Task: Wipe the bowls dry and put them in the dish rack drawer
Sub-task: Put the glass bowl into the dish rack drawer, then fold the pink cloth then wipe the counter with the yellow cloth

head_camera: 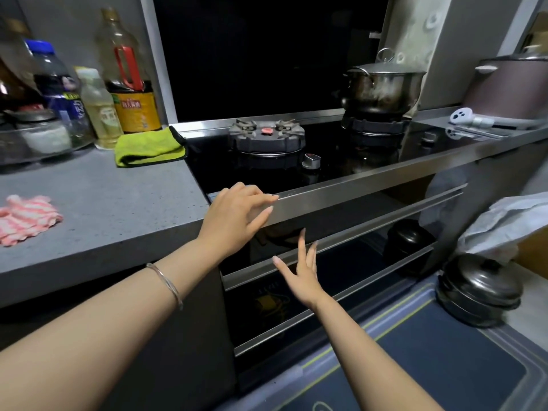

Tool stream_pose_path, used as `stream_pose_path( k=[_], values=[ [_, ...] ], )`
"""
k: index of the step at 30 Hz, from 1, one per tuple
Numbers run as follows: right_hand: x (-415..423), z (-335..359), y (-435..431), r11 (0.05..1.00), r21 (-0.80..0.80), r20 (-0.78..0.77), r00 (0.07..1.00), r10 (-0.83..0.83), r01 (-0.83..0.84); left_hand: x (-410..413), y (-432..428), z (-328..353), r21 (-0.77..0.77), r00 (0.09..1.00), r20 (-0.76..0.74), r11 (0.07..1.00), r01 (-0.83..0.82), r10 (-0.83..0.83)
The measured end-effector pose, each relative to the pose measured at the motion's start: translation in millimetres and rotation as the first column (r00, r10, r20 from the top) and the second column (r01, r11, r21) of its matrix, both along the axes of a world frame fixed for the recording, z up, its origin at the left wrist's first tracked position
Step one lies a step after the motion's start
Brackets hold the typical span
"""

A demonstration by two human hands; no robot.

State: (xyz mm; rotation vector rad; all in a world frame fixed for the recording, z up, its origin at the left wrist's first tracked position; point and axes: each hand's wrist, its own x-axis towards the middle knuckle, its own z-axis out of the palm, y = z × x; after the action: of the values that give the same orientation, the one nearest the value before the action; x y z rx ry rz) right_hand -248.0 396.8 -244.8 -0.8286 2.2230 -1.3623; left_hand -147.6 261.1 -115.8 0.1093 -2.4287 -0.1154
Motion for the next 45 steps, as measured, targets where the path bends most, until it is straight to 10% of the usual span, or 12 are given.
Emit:
stream_pose_path(
  k=[17,30,45],
  values=[
    [68.1,122.4,10.5,0.986,-0.123,-0.557,0.83,0.023,-0.109,87.1,-39.1,38.6,0.106,0.98,0.191,0.994,0.031,-0.051],
    [168.0,195.5,-149.8,0.886,0.112,-0.558,0.709,0.431,-0.45,268.1,-166.1,78.0,0.201,0.85,0.341,0.852,-0.483,0.401],
    [203.9,206.6,-230.0,0.825,0.334,-0.638,0.535,0.554,-0.456,262.4,-185.9,75.9,0.2,0.847,0.353,0.852,-0.484,0.398]
  ],
)
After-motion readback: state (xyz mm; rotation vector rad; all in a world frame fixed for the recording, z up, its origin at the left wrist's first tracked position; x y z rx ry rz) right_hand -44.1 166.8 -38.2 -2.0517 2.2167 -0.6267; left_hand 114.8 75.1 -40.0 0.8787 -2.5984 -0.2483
